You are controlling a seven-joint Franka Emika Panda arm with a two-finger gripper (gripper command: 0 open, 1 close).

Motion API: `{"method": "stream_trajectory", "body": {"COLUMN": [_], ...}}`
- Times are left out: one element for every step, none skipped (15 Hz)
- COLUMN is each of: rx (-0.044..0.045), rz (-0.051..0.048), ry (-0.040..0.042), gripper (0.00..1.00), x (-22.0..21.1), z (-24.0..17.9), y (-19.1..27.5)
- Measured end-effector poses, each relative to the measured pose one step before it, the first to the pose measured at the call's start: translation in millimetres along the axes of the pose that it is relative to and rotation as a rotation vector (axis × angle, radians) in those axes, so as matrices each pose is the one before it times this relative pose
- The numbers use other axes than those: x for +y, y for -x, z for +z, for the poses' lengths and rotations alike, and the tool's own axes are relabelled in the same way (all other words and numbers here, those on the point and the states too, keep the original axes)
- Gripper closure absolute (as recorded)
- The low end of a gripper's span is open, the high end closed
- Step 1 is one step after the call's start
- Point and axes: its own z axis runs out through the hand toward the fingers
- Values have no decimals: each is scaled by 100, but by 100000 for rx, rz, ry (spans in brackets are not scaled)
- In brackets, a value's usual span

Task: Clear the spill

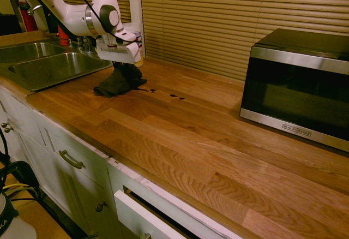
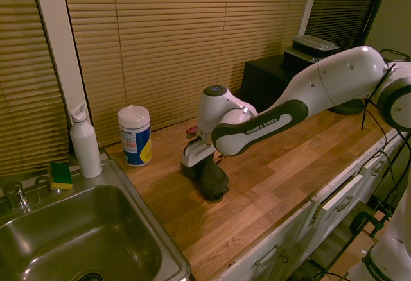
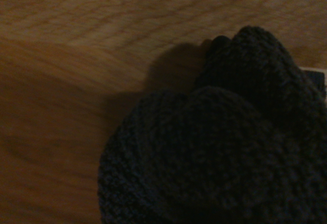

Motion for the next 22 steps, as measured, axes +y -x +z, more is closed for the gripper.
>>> {"method": "stream_trajectory", "body": {"rx": [-78, -30, -176, -159, -369, -634, -470, -380, -239, -327, -22, -176, -84, 333, 37, -128, -36, 528, 778, 779, 815, 742], "rz": [1312, 1480, 1722, 1937, 1942, 1697, 2045, 1902, 1923, 2044, 1931, 1884, 1923, 1622, 1505, 1400, 1189, 1336, 1592, 1428, 1511, 1279], "ry": [46, 81, 62, 41, -103, -196, -176, -257, -209, -233, -368, -503, -248, 76, -86, -194, -26, 268, 460, 618, 637, 485], "gripper": [100, 100, 100, 100, 100, 100, 100, 100, 100, 100, 100, 100, 100, 100, 100, 100, 100, 100, 100, 100, 100, 100], "x": [365, 412, 504, 546, 506, 515, 583, 604, 725, 854, 982, 927, 1002, 979, 816, 803, 787, 880, 957, 1180, 1091, 927], "z": [136, 141, 174, 197, 204, 188, 162, 154, 108, 133, 123, 101, 83, 51, 51, 52, 37, 25, 9, 7, 32, 23], "y": [-972, -1027, -1198, -1338, -1346, -1285, -1305, -1325, -1410, -1568, -1727, -1523, -1551, -1468, -1196, -1156, -1095, -1217, -1290, -1532, -1380, -1163]}}
